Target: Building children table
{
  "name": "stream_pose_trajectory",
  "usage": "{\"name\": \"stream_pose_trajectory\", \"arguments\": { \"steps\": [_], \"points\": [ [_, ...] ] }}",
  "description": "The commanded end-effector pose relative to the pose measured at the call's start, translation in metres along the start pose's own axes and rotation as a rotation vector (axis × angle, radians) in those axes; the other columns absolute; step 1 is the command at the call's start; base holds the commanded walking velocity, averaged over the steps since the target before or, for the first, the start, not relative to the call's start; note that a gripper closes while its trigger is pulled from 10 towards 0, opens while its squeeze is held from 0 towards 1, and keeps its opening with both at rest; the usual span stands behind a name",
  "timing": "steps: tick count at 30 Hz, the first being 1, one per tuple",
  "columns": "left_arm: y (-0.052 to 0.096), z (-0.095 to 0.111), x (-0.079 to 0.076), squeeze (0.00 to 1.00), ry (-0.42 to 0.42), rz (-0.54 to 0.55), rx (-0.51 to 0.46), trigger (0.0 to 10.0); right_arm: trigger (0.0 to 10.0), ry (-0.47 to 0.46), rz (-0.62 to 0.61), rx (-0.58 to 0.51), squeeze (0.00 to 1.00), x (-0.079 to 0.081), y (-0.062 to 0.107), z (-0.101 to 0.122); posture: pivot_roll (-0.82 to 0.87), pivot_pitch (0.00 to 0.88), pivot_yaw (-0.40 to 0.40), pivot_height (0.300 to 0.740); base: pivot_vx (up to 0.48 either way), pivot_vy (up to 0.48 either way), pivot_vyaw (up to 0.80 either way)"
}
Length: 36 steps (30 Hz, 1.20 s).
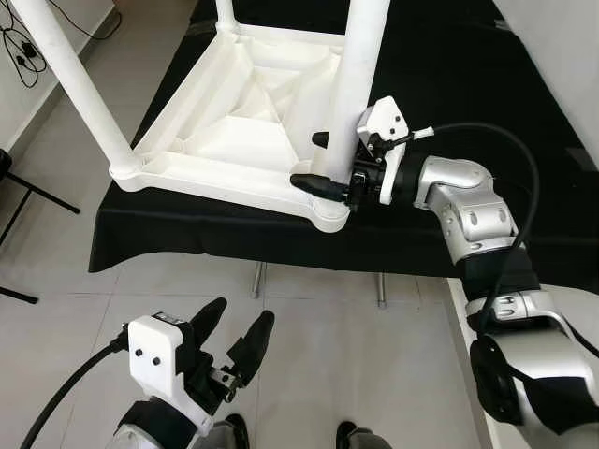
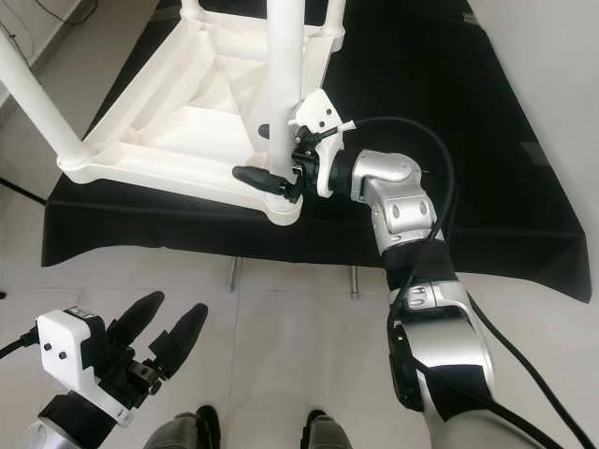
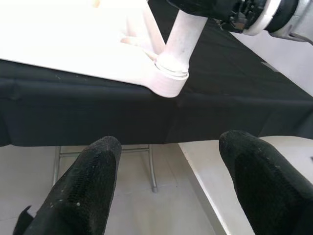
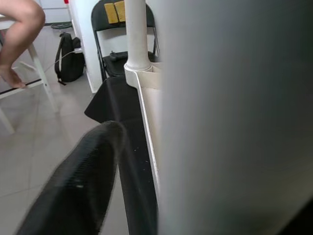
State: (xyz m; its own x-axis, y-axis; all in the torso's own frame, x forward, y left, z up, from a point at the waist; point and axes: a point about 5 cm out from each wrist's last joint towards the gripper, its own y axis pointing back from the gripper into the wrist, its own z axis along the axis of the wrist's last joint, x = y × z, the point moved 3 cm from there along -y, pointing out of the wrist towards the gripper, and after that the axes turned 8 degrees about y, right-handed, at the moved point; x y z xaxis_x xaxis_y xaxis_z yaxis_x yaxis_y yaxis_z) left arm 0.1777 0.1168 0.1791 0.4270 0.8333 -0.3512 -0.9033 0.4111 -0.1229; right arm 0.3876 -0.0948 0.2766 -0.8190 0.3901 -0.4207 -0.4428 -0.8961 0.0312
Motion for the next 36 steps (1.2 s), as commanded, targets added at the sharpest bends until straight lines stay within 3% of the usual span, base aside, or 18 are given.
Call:
{"name": "stream_pose_trajectory", "arguments": {
  "steps": [1,7,15,16,17,18,19,20,21,22,23,25,27,30,31,33,34,36],
  "points": [
    [0.003,-0.004,0.0,0.0,0.013,0.009,0.03,10.0,0.0,-0.032,0.086,-0.022,0.0,0.007,-0.007,-0.002,0.09,0.267,-0.025,0.74,0.0,0.0,0.0],
    [0.004,-0.004,-0.002,0.0,0.017,0.01,0.033,10.0,0.0,-0.069,0.142,-0.036,0.0,0.005,-0.003,-0.006,0.09,0.27,-0.024,0.74,0.0,0.0,0.0],
    [0.005,-0.005,-0.003,0.0,0.024,0.006,0.035,10.0,0.0,-0.055,0.009,-0.011,0.0,-0.005,0.011,-0.019,0.07,0.271,-0.028,0.74,0.0,0.0,0.0],
    [0.006,-0.004,-0.003,0.0,0.025,0.006,0.033,10.0,0.0,-0.137,-0.262,0.101,0.0,-0.001,0.017,-0.044,0.07,0.28,-0.04,0.74,0.0,0.0,0.0],
    [0.006,-0.004,-0.003,0.0,0.025,0.006,0.032,10.0,0.0,-0.122,-0.445,0.201,0.0,-0.002,0.024,-0.056,0.07,0.282,-0.041,0.74,0.0,0.0,0.0],
    [0.006,-0.004,-0.003,0.0,0.025,0.006,0.032,10.0,0.0,-0.122,-0.445,0.201,0.0,-0.002,0.024,-0.056,0.07,0.282,-0.041,0.74,0.0,0.0,0.0],
    [0.007,-0.003,-0.003,0.0,0.025,0.005,0.031,10.0,0.0,-0.152,-0.723,0.343,0.0,0.003,0.043,-0.071,0.06,0.287,-0.04,0.74,0.0,0.0,0.0],
    [0.007,-0.003,-0.003,0.0,0.024,0.005,0.031,10.0,0.0,-0.191,-0.822,0.418,0.0,0.025,0.049,-0.079,0.05,0.293,-0.037,0.74,0.0,0.0,0.0],
    [0.007,-0.003,-0.003,0.0,0.024,0.005,0.031,10.0,0.0,-0.191,-0.822,0.418,0.0,0.025,0.049,-0.079,0.05,0.293,-0.037,0.74,0.0,0.0,0.0],
    [0.006,-0.002,-0.003,0.0,0.023,0.004,0.029,10.0,0.0,-0.21,-0.895,0.452,0.0,0.041,0.053,-0.079,0.04,0.294,-0.03,0.74,0.0,0.0,0.0],
    [0.005,-0.002,-0.003,0.0,0.023,0.001,0.027,10.0,0.0,-0.256,-0.885,0.431,0.0,0.052,0.042,-0.076,0.01,0.298,-0.027,0.74,0.0,0.0,0.0],
    [0.003,-0.003,-0.003,0.0,0.024,-0.002,0.026,10.0,0.0,-0.258,-0.852,0.394,0.0,0.054,0.03,-0.07,-0.01,0.296,-0.033,0.74,0.0,0.0,0.0],
    [0.001,-0.003,-0.004,0.0,0.029,-0.011,0.025,10.0,0.0,-0.235,-0.82,0.309,0.0,0.037,0.008,-0.058,0.0,0.296,-0.035,0.74,0.0,0.0,0.0],
    [0.001,-0.004,-0.004,0.0,0.031,-0.013,0.025,10.0,0.0,-0.242,-0.79,0.236,0.0,0.027,-0.008,-0.046,-0.01,0.291,-0.028,0.74,0.0,0.0,0.0],
    [0.0,-0.004,-0.005,0.0,0.031,-0.013,0.024,10.0,0.8,-0.251,-0.766,0.202,0.0,0.022,-0.015,-0.04,0.0,0.284,-0.031,0.74,0.0,0.0,0.0],
    [0.0,-0.004,-0.005,0.0,0.032,-0.012,0.023,10.0,0.8,-0.257,-0.752,0.18,0.0,0.019,-0.018,-0.037,0.0,0.284,-0.031,0.74,0.0,0.0,0.0],
    [0.0,-0.004,-0.005,0.0,0.032,-0.009,0.02,10.0,10.0,-0.249,-0.763,0.17,0.0,0.015,-0.019,-0.031,-0.01,0.283,-0.033,0.74,0.0,0.0,0.0],
    [0.0,-0.003,-0.004,0.0,0.032,-0.007,0.018,10.0,10.0,-0.243,-0.772,0.166,0.0,0.013,-0.019,-0.027,-0.01,0.283,-0.033,0.74,0.0,0.0,0.0]
  ]
}}
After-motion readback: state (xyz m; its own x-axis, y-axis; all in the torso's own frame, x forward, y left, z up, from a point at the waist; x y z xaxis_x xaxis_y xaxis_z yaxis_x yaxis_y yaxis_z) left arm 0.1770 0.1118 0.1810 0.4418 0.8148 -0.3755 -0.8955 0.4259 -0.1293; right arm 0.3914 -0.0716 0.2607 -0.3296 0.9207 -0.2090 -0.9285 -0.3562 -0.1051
